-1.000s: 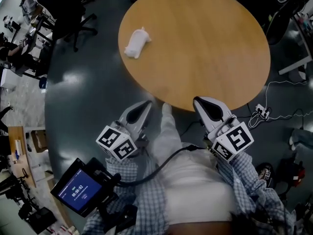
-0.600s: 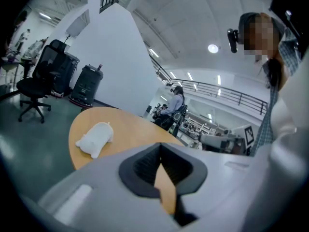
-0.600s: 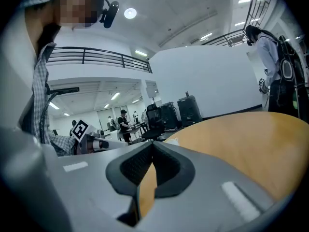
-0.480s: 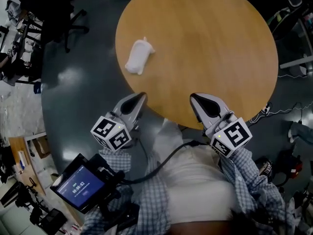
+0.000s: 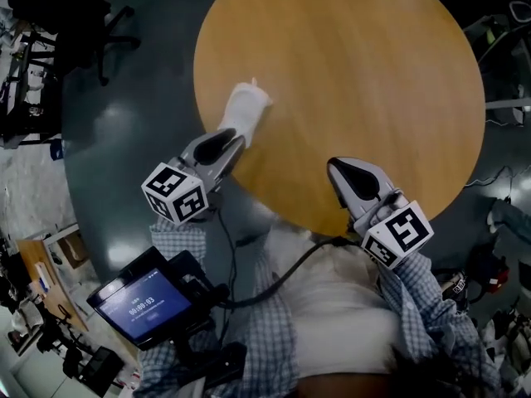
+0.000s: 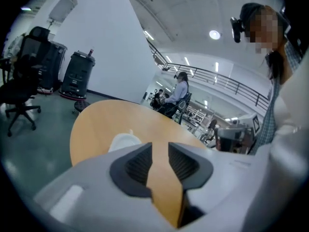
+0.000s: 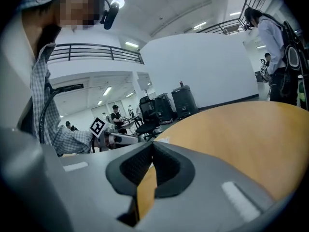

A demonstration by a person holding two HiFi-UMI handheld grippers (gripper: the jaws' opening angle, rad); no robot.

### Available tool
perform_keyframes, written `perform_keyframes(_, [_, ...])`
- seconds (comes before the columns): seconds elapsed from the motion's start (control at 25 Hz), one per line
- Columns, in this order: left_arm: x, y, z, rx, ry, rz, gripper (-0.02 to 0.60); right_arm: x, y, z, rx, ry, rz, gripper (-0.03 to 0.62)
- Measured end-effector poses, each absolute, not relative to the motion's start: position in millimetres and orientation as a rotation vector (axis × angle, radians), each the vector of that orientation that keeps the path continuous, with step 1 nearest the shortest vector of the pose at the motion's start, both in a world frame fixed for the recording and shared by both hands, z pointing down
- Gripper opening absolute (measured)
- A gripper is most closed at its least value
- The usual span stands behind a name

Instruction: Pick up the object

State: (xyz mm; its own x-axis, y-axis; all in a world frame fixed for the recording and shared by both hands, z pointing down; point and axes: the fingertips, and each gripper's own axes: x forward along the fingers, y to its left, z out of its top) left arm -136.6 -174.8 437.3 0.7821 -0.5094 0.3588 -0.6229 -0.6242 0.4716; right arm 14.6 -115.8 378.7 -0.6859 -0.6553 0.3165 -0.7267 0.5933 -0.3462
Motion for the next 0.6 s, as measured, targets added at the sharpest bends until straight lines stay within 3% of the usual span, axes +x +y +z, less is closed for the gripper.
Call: perform_keyframes(0.6, [-162.1,-232.6,529.0,2.236,-0.739,0.492,0.212,4.6,-158.9,427.4,1.168,-2.539,0.885,0.006])
